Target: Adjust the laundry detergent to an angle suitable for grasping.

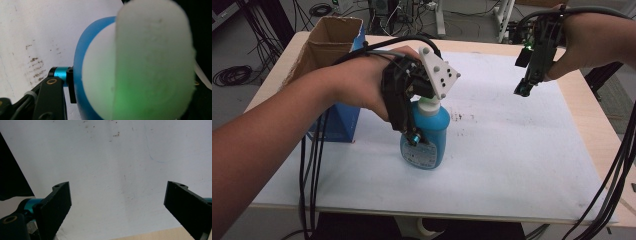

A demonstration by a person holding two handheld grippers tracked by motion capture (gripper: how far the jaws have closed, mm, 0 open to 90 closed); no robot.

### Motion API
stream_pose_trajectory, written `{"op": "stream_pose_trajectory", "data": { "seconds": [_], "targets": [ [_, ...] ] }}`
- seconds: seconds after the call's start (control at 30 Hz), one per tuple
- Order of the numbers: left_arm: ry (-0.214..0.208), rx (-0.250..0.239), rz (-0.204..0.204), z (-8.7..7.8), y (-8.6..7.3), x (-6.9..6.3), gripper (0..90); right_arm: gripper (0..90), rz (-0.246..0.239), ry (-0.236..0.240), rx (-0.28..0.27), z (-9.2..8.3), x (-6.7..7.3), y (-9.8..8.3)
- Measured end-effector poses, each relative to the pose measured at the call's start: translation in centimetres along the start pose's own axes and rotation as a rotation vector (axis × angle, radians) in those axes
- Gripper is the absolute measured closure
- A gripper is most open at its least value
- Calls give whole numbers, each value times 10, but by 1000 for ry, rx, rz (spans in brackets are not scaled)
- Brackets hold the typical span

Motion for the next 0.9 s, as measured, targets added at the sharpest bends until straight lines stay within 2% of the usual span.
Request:
{"op": "stream_pose_trajectory", "data": {
  "seconds": [0.23,0.47,0.63,0.7,0.9],
  "targets": [
    [-3,-13,3,5,-3,-1,389,66,-3,-1,-4,2,-1,-1],
    [1,-30,8,11,-3,-1,388,66,19,6,-5,3,-1,-4],
    [-18,-17,13,17,-3,-3,388,66,9,6,-3,5,-2,-4],
    [-17,-29,15,18,-2,-4,387,65,3,6,-7,6,-3,-4],
    [-18,-23,8,18,-1,-5,385,66,17,16,-1,6,-3,-4]
  ]
}}
Point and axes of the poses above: each handheld gripper's, and its own axes: z roughly forward along the jaws, y roughly out of its top, x roughly to its left, the point moved 5 cm from there along z, roughly forward along the jaws, and after that the axes turned 12 degrees about x, right-handed, at the moved point
